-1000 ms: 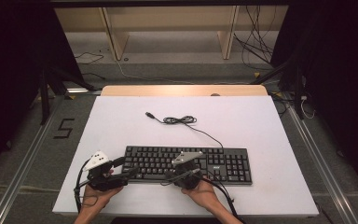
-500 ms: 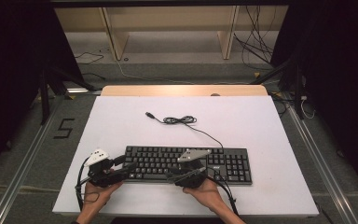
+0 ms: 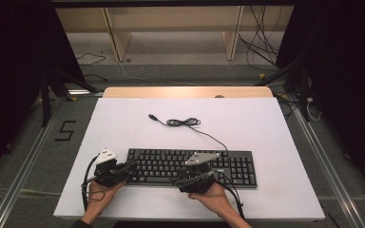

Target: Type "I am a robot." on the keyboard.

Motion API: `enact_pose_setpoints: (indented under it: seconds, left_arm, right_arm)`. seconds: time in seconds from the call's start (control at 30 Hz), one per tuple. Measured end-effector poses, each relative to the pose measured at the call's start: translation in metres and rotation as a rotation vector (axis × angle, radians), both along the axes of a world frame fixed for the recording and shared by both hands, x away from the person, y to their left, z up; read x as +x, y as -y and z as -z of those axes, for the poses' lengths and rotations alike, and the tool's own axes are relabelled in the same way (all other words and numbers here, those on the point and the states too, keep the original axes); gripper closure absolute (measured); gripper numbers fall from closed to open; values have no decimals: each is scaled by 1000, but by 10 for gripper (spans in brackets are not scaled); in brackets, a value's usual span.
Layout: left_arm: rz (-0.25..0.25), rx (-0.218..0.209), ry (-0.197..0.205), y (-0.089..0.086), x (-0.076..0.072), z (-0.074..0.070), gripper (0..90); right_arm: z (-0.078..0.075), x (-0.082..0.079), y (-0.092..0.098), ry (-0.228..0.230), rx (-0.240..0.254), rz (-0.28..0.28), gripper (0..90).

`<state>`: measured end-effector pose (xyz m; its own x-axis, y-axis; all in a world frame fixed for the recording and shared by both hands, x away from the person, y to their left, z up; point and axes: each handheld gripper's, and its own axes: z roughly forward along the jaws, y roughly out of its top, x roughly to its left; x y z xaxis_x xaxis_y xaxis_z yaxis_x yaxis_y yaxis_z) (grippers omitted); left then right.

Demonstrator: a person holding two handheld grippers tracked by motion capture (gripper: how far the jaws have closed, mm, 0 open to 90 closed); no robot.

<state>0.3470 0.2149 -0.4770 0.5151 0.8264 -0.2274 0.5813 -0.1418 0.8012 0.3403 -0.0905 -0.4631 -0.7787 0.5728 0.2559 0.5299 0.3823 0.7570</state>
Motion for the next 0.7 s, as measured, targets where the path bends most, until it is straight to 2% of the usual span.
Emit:
enact_pose_setpoints:
  seconds: [0.13, 0.33, 0.7]
  left_arm:
    - [10, 23, -15, 4, 4, 2, 886]
    - [10, 43, -36, 6, 9, 5, 889]
    - [9, 49, -59, 8, 12, 7, 889]
  right_arm:
    - [-1, 0, 4, -4, 9, 14, 459]
    - [-3, -3, 10, 11, 15, 23, 435]
    - [-3, -6, 11, 16, 18, 18, 421]
